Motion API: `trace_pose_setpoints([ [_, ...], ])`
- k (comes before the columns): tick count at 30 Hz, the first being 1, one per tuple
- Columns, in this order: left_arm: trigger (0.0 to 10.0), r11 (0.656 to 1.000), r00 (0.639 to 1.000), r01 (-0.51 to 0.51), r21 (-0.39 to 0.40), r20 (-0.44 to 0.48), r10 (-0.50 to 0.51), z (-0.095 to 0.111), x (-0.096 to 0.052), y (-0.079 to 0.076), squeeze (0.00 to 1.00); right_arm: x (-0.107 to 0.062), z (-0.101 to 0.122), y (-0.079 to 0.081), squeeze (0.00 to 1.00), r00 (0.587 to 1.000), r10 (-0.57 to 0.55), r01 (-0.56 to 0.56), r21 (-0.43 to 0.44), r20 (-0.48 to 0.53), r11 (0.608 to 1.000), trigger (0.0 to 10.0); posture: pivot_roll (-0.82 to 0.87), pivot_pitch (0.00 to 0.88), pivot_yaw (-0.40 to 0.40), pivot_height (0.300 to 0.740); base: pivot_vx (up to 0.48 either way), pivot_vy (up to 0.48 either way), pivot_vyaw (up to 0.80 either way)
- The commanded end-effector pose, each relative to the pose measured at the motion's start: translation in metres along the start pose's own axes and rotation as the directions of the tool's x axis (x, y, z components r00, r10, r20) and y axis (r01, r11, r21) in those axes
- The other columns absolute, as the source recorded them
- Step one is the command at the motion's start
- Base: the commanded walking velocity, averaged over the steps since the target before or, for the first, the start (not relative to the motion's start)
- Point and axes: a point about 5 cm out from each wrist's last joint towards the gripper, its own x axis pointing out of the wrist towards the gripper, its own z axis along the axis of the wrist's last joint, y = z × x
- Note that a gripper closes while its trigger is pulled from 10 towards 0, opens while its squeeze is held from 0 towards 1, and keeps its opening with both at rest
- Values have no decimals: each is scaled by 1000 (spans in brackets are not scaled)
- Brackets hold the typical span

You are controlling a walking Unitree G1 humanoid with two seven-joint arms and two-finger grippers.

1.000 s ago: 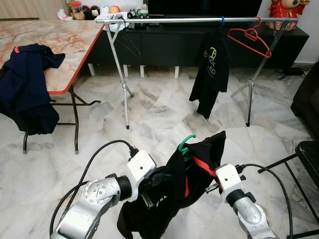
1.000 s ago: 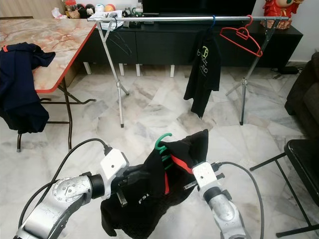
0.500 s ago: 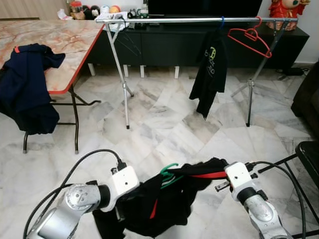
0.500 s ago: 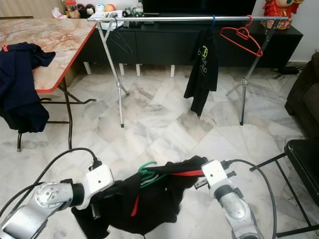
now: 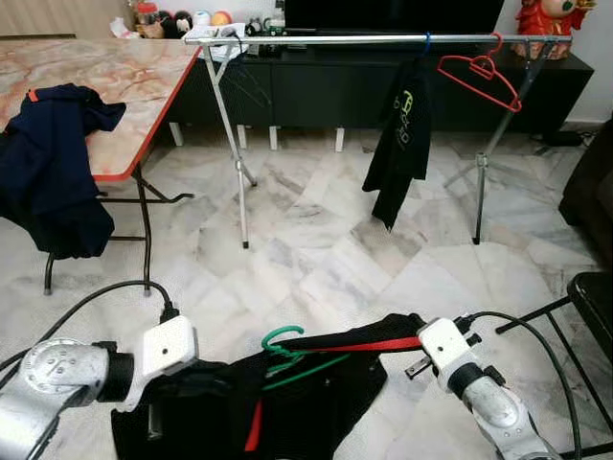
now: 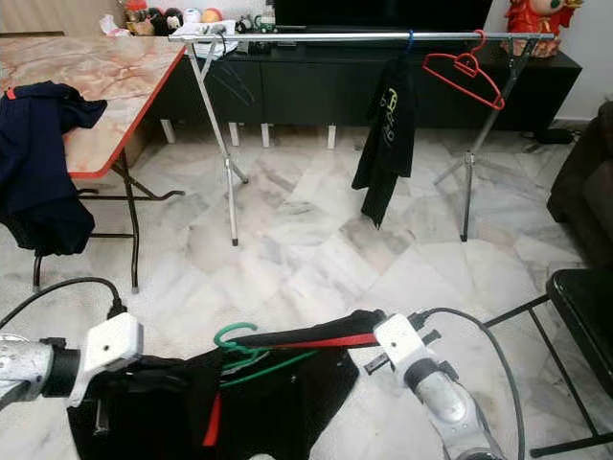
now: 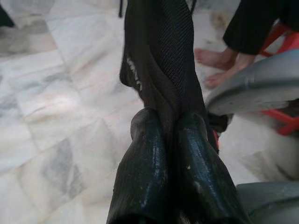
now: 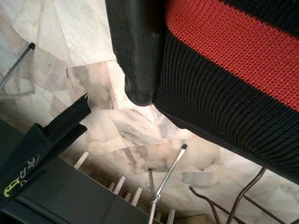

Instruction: Hang hanger

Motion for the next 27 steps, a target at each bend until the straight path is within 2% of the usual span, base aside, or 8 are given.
trace_pose_setpoints([
  [1,10000,1000,999,-28,13,-35,29,-2,-17,5,0,-9,-11,-15,0,996,-65,66,20,-61,998,0,-2,128,-19,740,0,0,0],
  [6,10000,995,978,-66,68,-193,78,-14,-17,11,0,-9,-13,-16,0,996,-56,56,-3,-77,998,0,-5,127,-20,740,0,0,0],
  [7,10000,988,941,-104,113,-309,135,-24,-17,18,0,-10,-14,-16,0,995,-58,58,-5,-80,998,0,-2,127,-20,740,0,0,0],
  [8,10000,963,850,-146,227,-469,239,-41,-16,28,0,-10,-14,-17,0,995,-59,59,-5,-82,998,0,-6,125,-18,740,0,0,0],
  [15,10000,883,803,-261,391,-421,423,-32,2,44,0,-8,-11,-13,0,996,-50,50,-1,-68,999,0,-9,120,-17,740,0,0,0],
  [17,10000,881,824,-274,387,-378,423,-28,6,44,0,-7,-11,-12,0,997,-46,46,-1,-67,999,0,-11,119,-17,740,0,0,0],
  [21,10000,965,958,-128,230,-222,180,-15,3,22,0,-7,-11,-11,0,997,-41,41,-4,-71,999,0,-12,120,-15,740,0,0,0],
  [27,10000,988,984,23,155,-179,5,-5,-25,10,0,-8,-14,-9,0,996,-24,24,-11,-88,1000,0,-3,129,-17,740,0,0,0],
])
